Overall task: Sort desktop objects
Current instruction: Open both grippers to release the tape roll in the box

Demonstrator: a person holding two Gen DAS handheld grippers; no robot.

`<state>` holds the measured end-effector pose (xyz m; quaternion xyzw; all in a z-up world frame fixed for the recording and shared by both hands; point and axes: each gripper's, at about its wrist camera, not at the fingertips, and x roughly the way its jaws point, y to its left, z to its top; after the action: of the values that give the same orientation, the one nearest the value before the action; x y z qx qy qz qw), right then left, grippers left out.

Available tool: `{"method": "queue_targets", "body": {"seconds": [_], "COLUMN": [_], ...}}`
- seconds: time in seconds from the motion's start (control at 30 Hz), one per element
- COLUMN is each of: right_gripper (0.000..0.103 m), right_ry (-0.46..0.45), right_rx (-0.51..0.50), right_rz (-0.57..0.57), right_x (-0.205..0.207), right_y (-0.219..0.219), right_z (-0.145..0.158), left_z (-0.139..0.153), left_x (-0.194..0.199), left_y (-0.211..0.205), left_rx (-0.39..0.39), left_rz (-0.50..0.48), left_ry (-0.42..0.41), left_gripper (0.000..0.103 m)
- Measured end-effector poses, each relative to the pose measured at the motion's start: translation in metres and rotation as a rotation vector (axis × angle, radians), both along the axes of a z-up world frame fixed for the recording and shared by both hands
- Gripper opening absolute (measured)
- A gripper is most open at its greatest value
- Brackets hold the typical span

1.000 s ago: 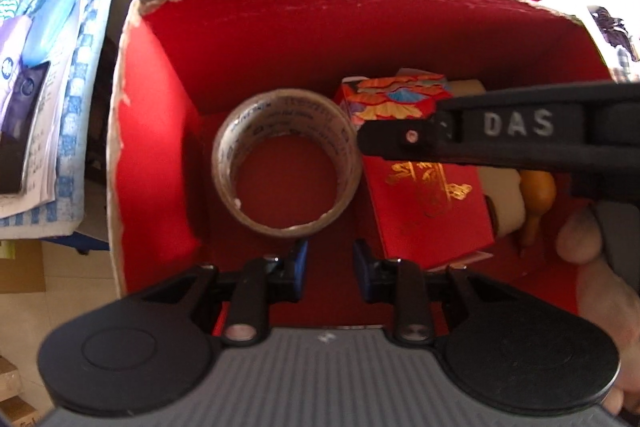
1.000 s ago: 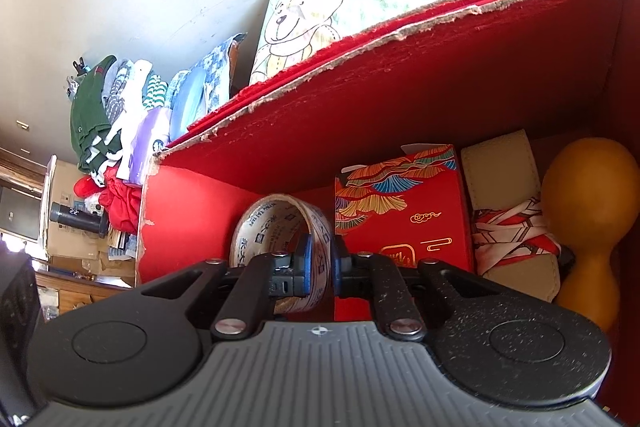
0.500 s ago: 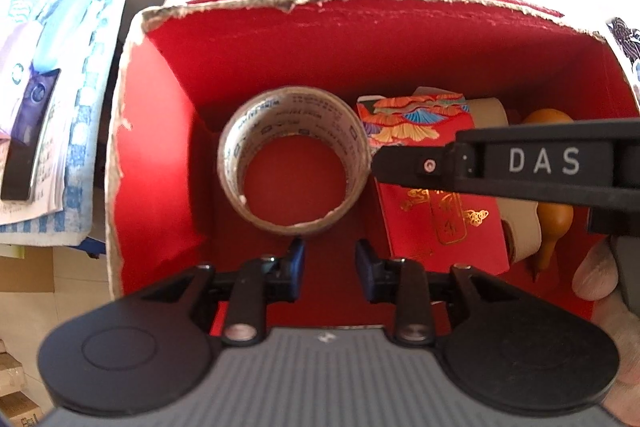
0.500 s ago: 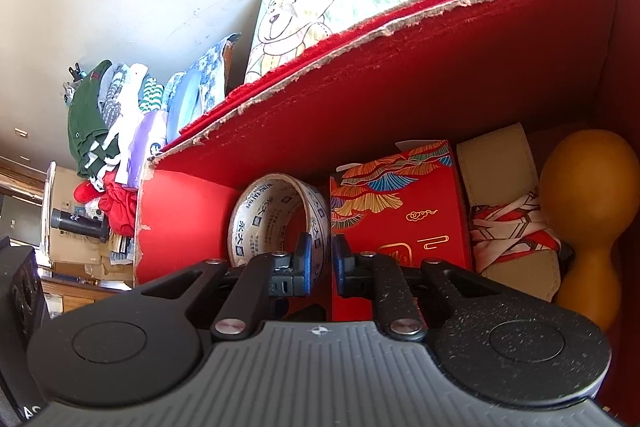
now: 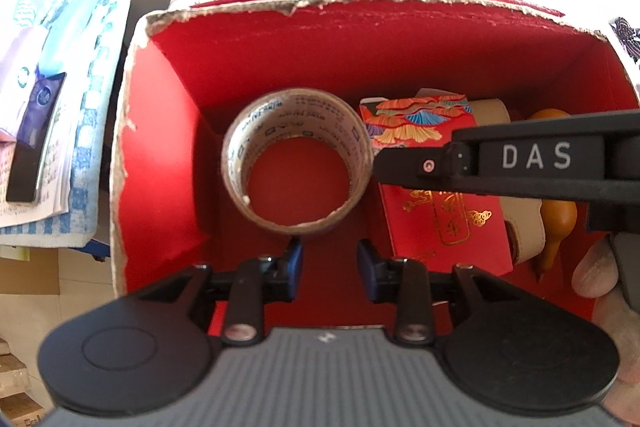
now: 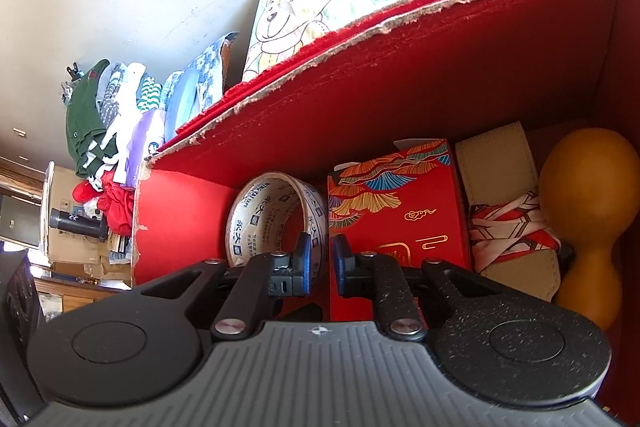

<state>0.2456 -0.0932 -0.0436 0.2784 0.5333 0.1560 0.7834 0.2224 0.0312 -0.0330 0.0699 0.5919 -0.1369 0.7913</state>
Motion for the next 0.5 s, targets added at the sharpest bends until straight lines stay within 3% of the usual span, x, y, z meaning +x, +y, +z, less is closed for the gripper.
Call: {"method": "queue_targets", "body": {"seconds": [0.5], "right_gripper": [0.015], "right_ry": [-0.036], "right_rx": [-0.053], "right_rz": [0.003], "right_x": [-0.0035], "right_y": [0.0044], "right_z": [0.0028], "left_z": [0.0061], "left_x": [-0.007], "left_y": [-0.0038], "left_rx": [0.045], "left_rz": [-0.005], "left_ry": [-0.066], "left_gripper": [0.041]}}
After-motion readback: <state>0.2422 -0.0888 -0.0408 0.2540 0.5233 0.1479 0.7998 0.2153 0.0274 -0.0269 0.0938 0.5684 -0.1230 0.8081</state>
